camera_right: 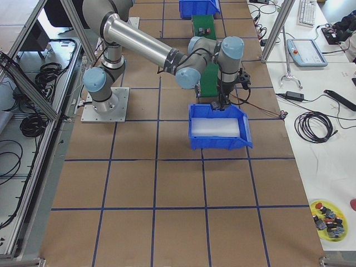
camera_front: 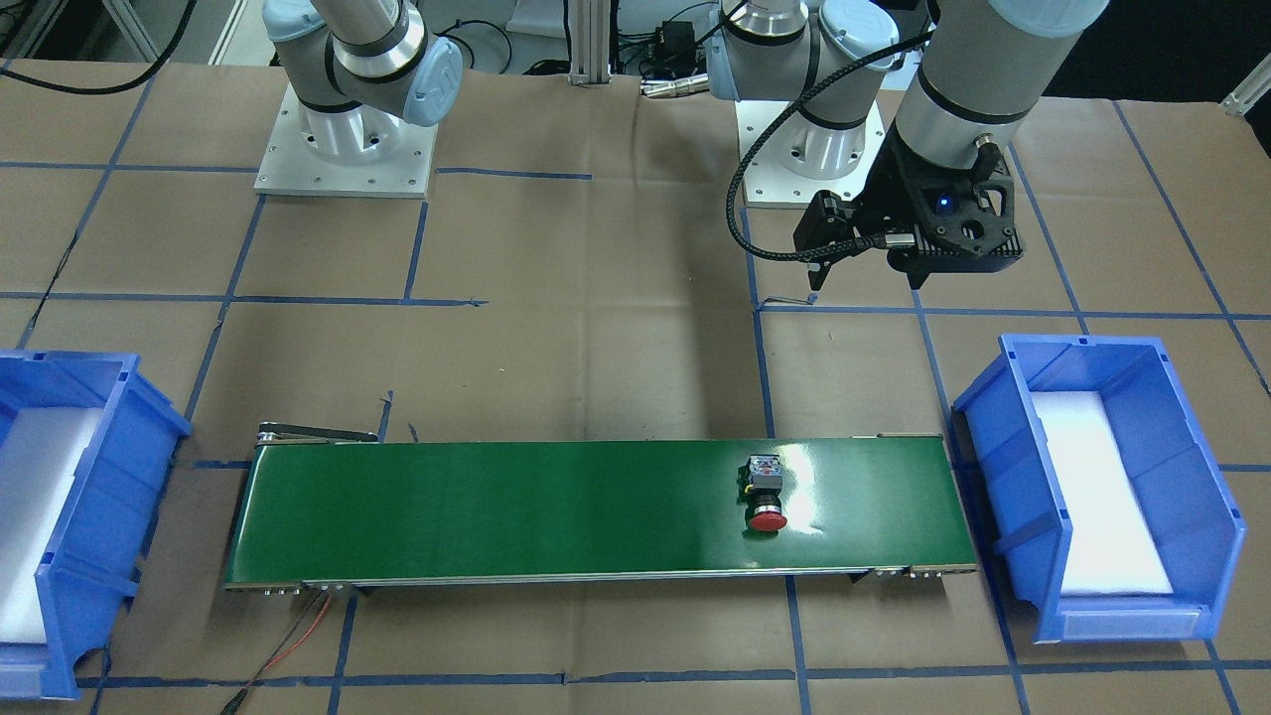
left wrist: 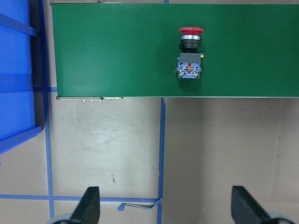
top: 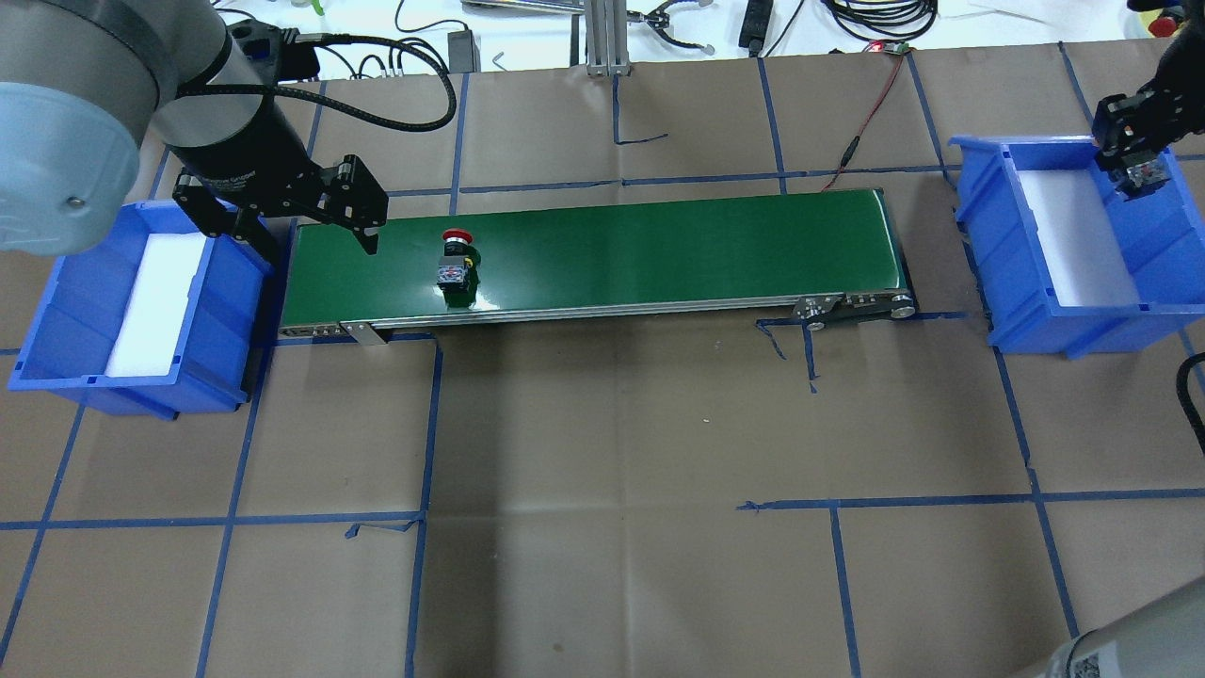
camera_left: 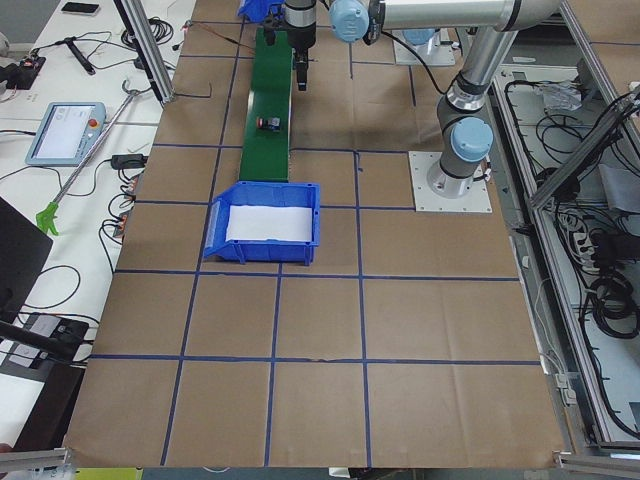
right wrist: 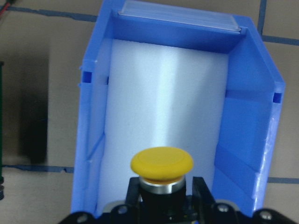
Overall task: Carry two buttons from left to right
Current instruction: 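Lower the yellow button into the far bin and open the right gripper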
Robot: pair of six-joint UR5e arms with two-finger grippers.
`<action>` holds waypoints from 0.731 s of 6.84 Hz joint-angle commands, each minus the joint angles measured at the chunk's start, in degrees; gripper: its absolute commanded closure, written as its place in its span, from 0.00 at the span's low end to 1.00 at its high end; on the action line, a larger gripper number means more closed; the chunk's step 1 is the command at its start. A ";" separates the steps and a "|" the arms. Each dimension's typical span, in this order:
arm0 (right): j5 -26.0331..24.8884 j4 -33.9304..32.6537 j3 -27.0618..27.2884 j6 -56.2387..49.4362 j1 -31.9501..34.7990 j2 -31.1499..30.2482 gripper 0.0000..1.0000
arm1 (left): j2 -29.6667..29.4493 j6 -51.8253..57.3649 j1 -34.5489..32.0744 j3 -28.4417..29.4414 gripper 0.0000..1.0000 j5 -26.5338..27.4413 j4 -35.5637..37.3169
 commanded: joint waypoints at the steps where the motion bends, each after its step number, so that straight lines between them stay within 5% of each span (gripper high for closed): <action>1: -0.13 -10.33 6.12 -4.53 -1.92 2.86 0.96 | 0.17 0.01 -0.01 -0.06 0.00 0.01 0.07; 5: -0.74 -10.55 11.77 -2.55 -2.10 5.15 0.96 | 0.44 0.45 -0.01 -0.15 0.00 0.01 0.07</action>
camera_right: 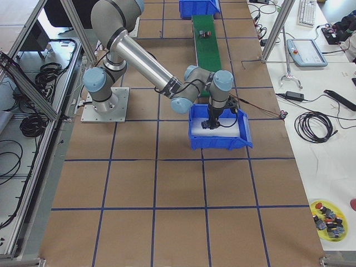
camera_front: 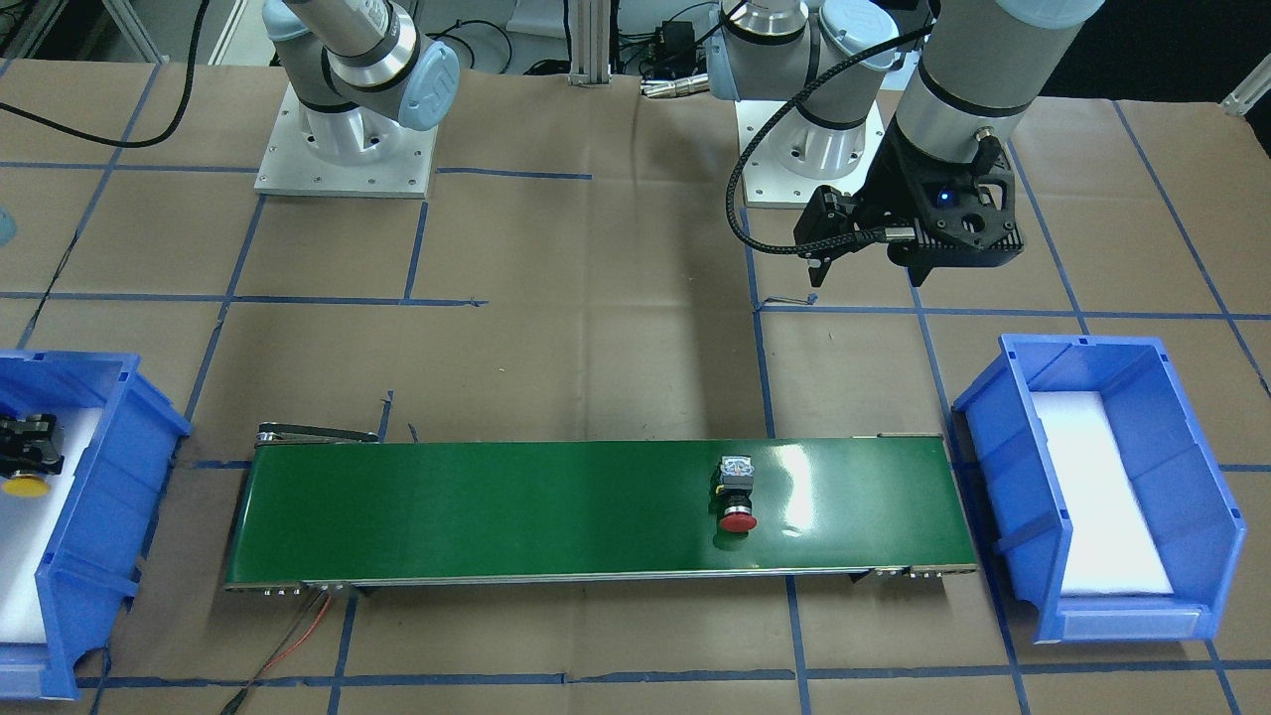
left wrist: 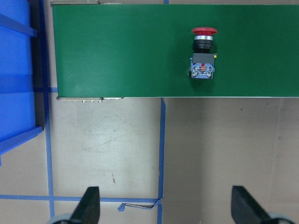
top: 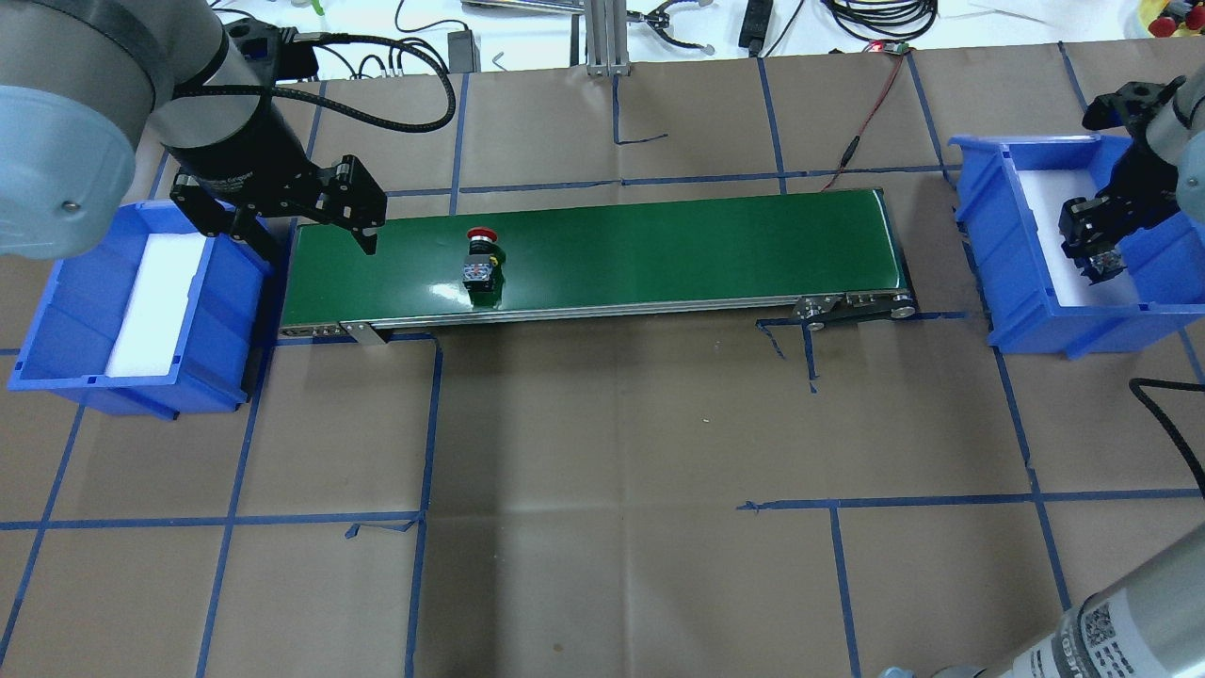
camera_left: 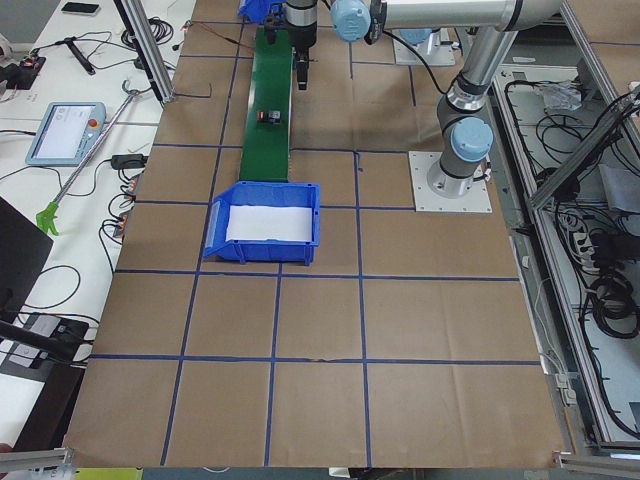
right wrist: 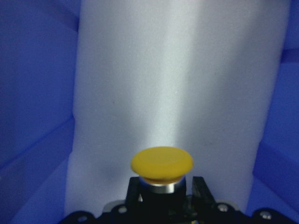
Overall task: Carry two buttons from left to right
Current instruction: 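Lower the yellow button into the far bin and open the right gripper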
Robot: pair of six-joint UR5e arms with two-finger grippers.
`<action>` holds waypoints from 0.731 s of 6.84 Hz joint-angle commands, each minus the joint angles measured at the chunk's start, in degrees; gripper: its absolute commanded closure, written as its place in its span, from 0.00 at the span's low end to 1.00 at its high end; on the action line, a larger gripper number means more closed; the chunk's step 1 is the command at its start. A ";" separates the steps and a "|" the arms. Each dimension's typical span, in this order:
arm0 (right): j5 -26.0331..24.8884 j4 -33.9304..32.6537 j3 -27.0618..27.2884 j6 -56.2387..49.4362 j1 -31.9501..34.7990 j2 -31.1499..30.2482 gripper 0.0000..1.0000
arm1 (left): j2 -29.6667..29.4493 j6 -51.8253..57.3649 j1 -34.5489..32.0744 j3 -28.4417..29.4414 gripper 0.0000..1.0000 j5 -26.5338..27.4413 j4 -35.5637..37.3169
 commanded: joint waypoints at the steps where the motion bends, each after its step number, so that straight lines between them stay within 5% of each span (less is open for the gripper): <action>1: -0.29 -0.18 0.88 1.53 -0.03 1.64 0.95 | 0.06 0.14 0.00 -0.03 0.00 -0.09 0.00; 3: -0.38 -0.87 0.35 1.80 -0.03 2.88 0.82 | 0.06 0.14 0.00 -0.03 0.00 -0.09 0.00; 4: 0.23 -2.19 0.17 2.15 -0.03 2.97 0.29 | 0.06 0.14 0.00 -0.03 0.00 -0.09 0.00; 5: 0.41 -2.29 0.26 2.15 0.06 2.88 0.01 | 0.06 0.14 0.00 -0.03 0.00 -0.09 0.00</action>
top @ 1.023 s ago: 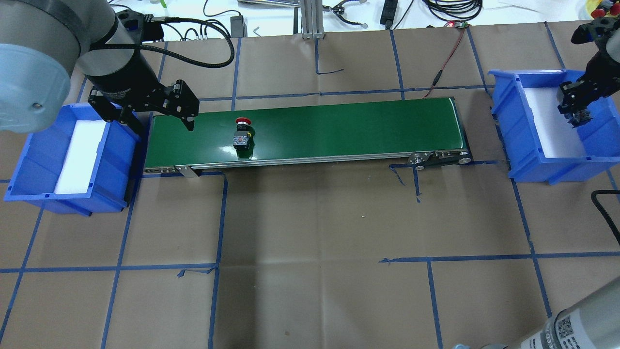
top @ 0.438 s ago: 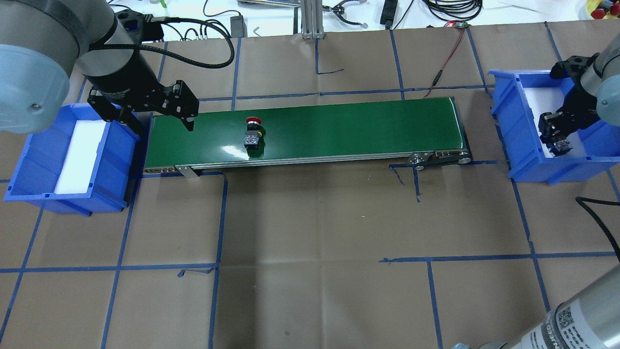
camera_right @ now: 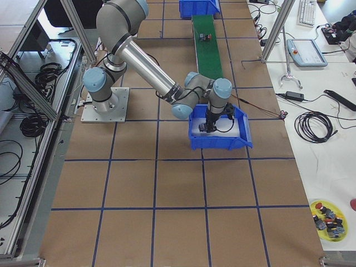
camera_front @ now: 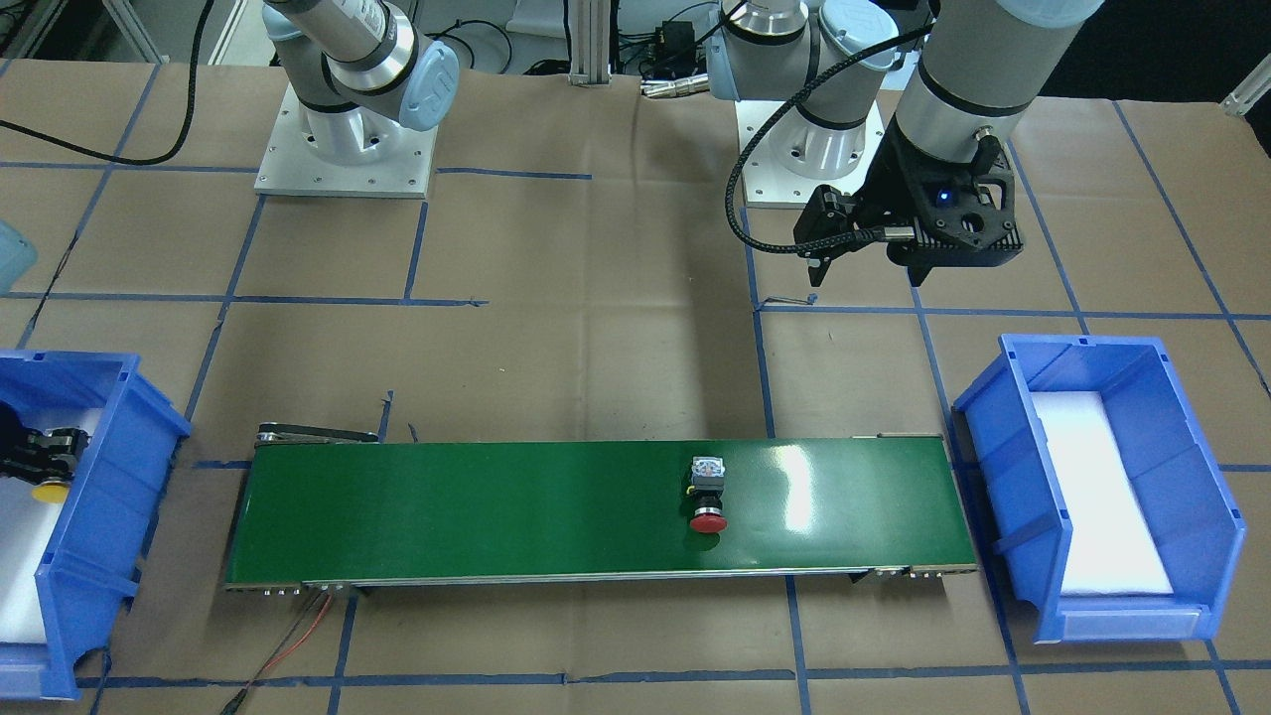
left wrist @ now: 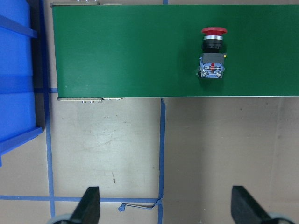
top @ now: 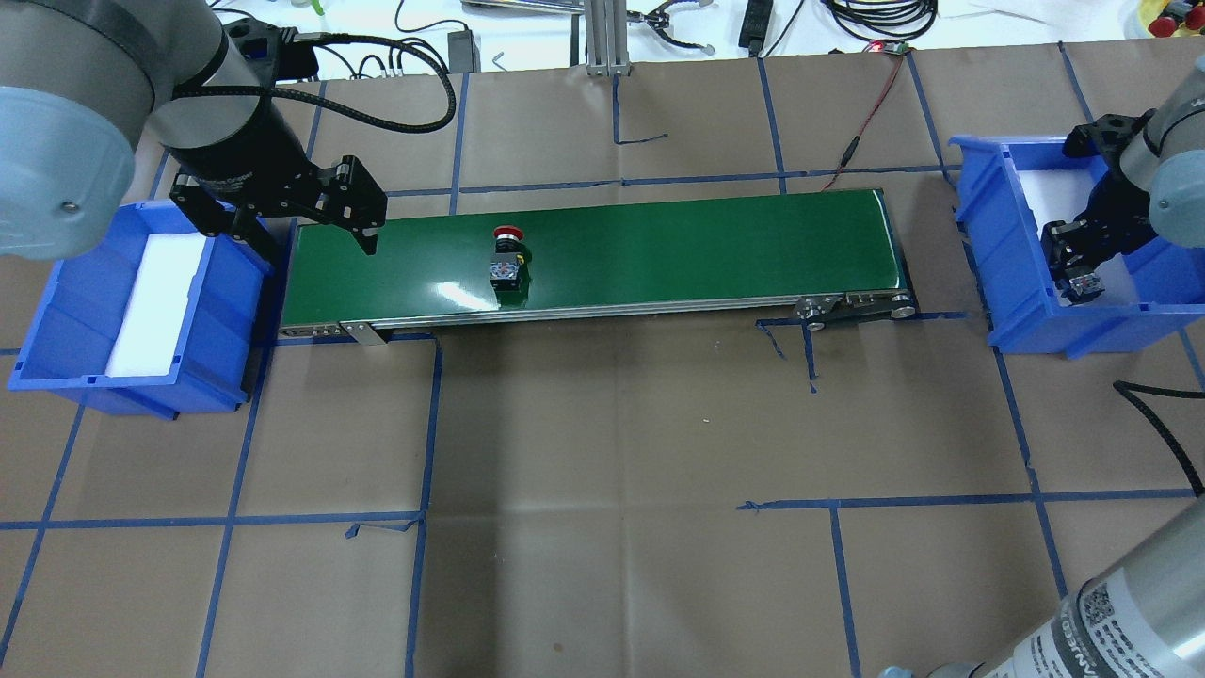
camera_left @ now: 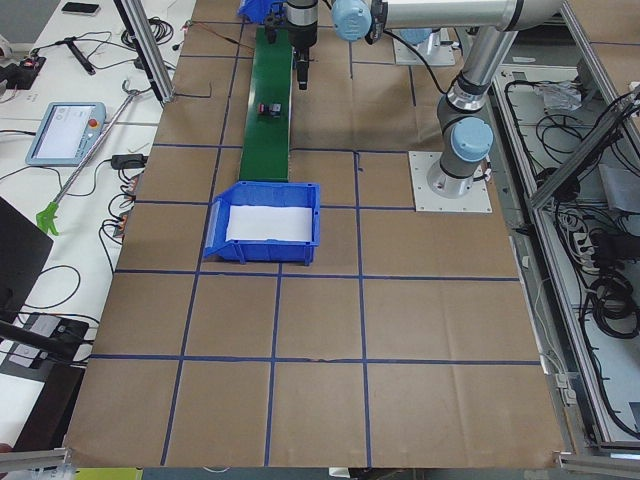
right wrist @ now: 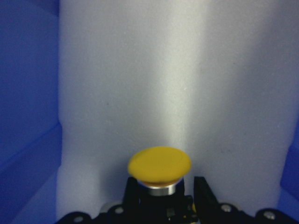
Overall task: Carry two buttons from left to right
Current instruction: 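Lower the yellow button into the far bin and open the right gripper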
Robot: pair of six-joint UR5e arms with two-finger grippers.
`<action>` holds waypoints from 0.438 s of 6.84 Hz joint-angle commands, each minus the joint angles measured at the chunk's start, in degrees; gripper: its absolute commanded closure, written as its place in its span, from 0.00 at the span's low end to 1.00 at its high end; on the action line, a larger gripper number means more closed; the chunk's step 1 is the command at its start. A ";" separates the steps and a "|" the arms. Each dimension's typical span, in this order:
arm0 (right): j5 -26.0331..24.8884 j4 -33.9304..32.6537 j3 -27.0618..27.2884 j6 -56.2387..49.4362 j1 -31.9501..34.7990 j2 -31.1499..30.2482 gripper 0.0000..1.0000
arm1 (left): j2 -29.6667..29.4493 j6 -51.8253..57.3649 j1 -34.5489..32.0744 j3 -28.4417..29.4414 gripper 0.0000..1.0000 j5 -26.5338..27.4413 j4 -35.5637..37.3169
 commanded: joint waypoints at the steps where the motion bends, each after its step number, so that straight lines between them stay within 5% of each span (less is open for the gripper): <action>1: 0.25 -0.58 -0.19 0.17 0.08 -0.20 0.00 | -0.08 0.00 0.00 0.00 0.00 0.00 0.09; 3: 0.16 0.29 -2.38 0.26 0.52 -1.52 0.00 | -0.17 0.09 0.00 0.00 0.00 -0.09 0.09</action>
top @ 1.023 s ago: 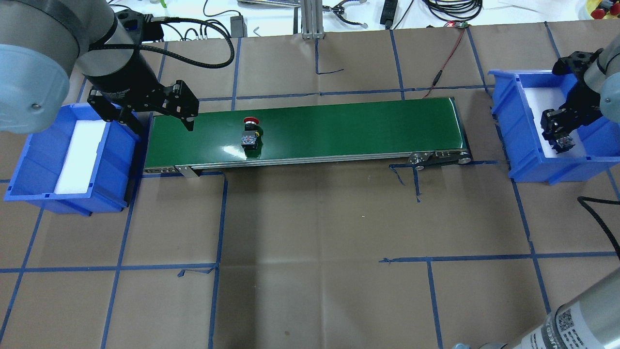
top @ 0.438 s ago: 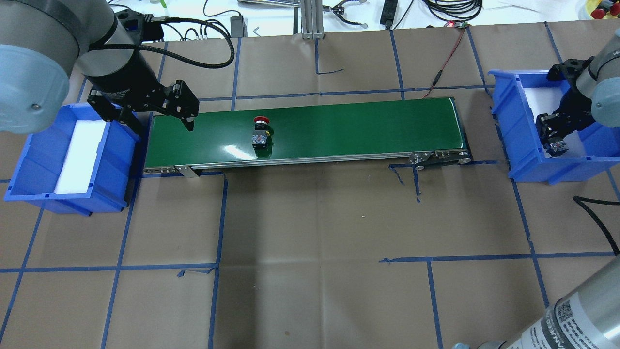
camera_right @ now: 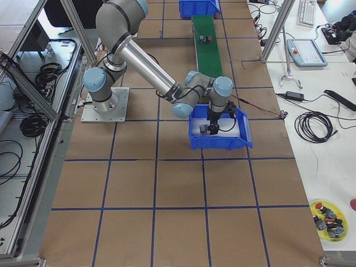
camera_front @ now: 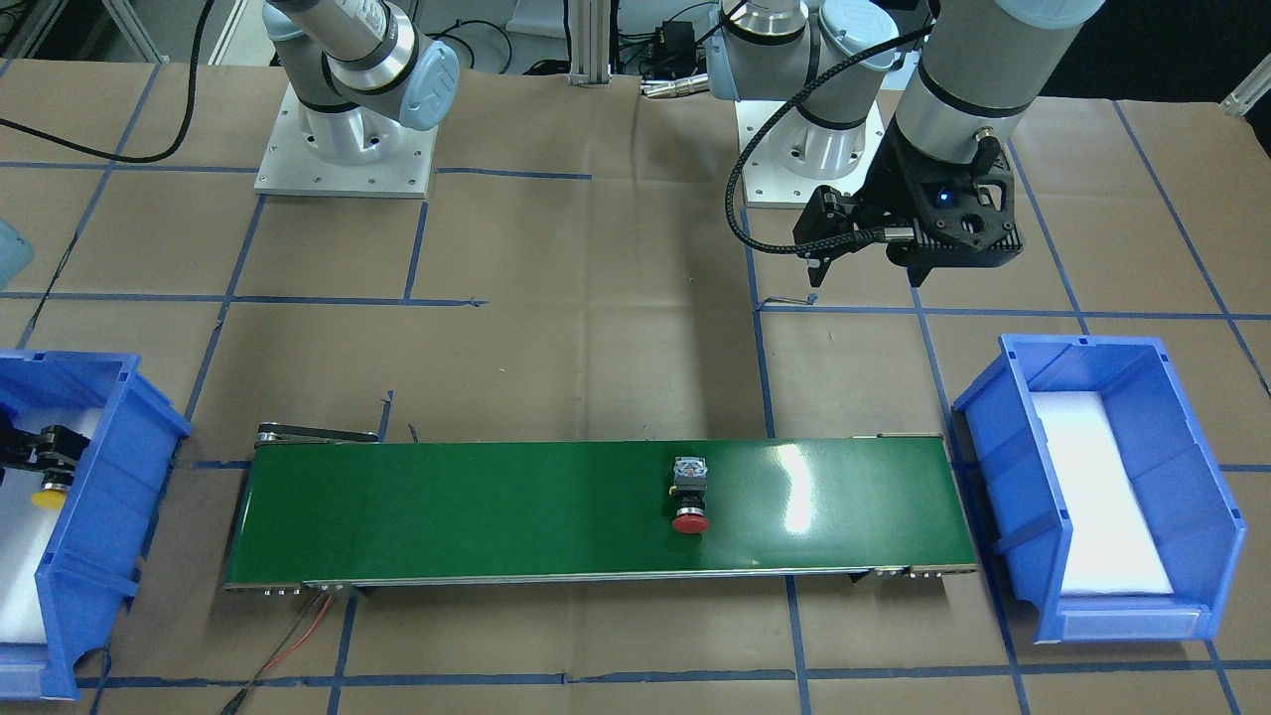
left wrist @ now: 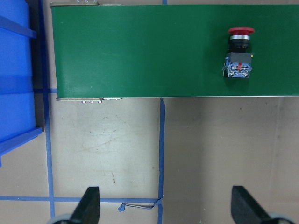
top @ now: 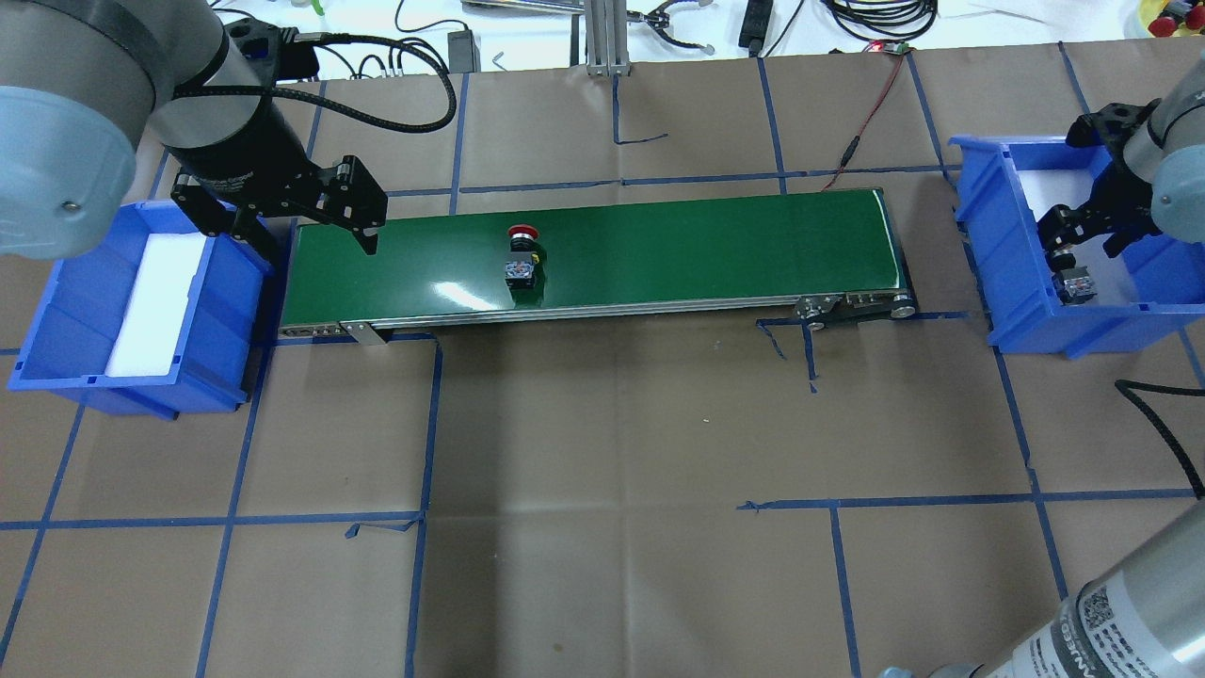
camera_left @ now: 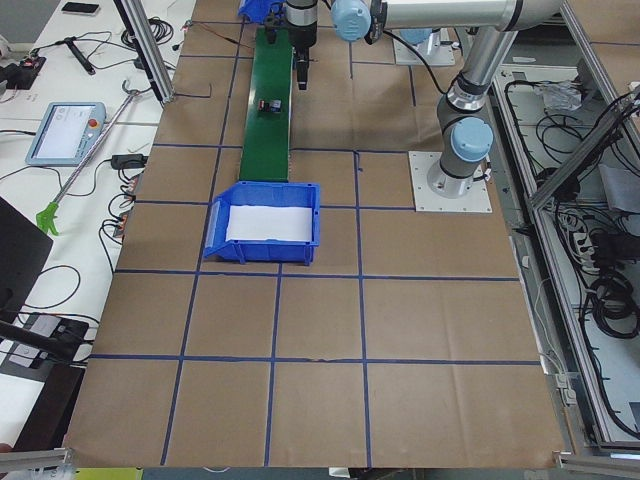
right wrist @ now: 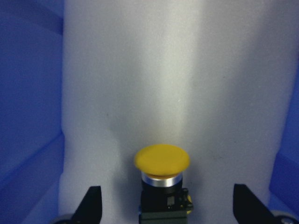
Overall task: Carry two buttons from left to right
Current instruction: 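Lower the yellow button into the far bin and open the right gripper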
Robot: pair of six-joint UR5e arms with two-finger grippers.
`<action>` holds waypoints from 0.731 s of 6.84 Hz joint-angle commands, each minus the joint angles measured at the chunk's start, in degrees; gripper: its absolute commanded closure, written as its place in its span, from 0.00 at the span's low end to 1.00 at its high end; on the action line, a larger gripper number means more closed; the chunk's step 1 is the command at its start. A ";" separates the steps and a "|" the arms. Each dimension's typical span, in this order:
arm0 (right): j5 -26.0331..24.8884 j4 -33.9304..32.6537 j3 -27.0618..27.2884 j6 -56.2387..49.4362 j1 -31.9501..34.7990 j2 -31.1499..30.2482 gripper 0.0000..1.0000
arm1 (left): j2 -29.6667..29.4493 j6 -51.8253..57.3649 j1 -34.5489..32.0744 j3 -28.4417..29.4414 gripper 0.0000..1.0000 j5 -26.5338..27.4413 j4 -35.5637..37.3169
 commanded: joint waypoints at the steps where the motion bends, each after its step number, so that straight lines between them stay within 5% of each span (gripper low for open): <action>1: -0.20 1.06 -2.25 0.16 0.30 -2.62 0.00 | -0.07 0.03 0.00 0.09 0.00 -0.03 0.01; 5: 0.15 13.07 -4.61 10.64 1.87 -15.80 0.00 | -0.07 0.03 0.00 0.09 0.00 -0.03 0.10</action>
